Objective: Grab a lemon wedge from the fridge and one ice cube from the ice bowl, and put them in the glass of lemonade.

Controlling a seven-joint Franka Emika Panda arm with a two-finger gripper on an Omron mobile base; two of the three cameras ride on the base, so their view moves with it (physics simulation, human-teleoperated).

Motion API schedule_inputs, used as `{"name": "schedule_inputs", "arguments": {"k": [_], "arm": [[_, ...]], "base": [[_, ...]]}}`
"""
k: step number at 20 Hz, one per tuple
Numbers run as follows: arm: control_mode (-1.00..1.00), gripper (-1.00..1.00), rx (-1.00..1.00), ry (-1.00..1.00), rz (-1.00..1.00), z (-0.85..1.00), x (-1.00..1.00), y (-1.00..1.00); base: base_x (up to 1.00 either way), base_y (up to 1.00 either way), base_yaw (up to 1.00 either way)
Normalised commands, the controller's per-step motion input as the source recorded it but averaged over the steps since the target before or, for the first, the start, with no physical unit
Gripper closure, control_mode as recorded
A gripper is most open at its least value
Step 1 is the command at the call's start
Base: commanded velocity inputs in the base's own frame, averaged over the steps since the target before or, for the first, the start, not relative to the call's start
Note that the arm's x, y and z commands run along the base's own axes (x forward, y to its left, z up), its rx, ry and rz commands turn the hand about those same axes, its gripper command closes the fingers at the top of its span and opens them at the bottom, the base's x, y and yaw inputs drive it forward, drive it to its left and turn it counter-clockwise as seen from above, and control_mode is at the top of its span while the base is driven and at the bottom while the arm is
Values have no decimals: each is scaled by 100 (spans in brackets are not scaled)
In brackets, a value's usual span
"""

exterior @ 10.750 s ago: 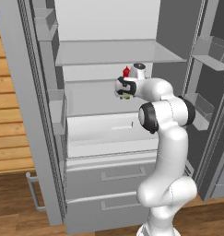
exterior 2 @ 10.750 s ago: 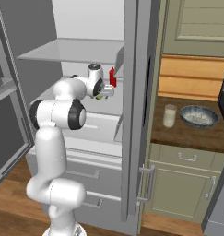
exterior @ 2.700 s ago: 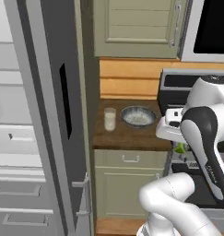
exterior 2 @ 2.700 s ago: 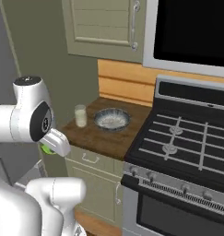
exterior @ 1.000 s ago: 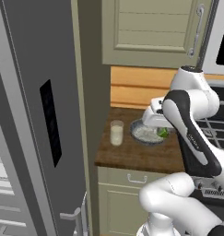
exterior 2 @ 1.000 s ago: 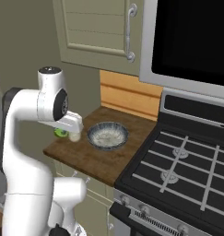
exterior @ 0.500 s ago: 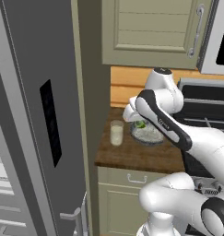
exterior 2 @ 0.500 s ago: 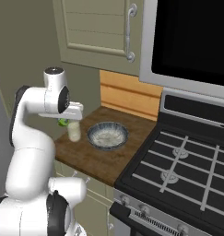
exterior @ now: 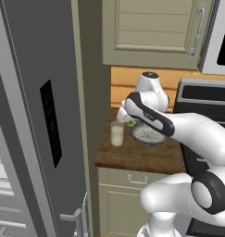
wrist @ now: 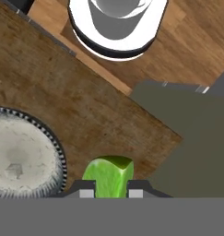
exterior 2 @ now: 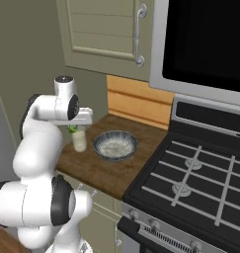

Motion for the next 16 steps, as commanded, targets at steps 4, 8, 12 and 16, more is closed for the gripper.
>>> {"name": "schedule_inputs", "arguments": {"k": [4, 8, 12, 16], "arm": [[-100, 100, -3, 0, 8, -9, 20, 22], [-100, 100, -1, 0, 6, -1, 17, 7], [-100, 100, 0, 0, 5, 0, 18, 0], [-100, 100, 0, 0, 5, 0, 11, 0]], "base": [[0, 0, 0], [0, 0, 0], [0, 0, 0], [0, 0, 0]]}}
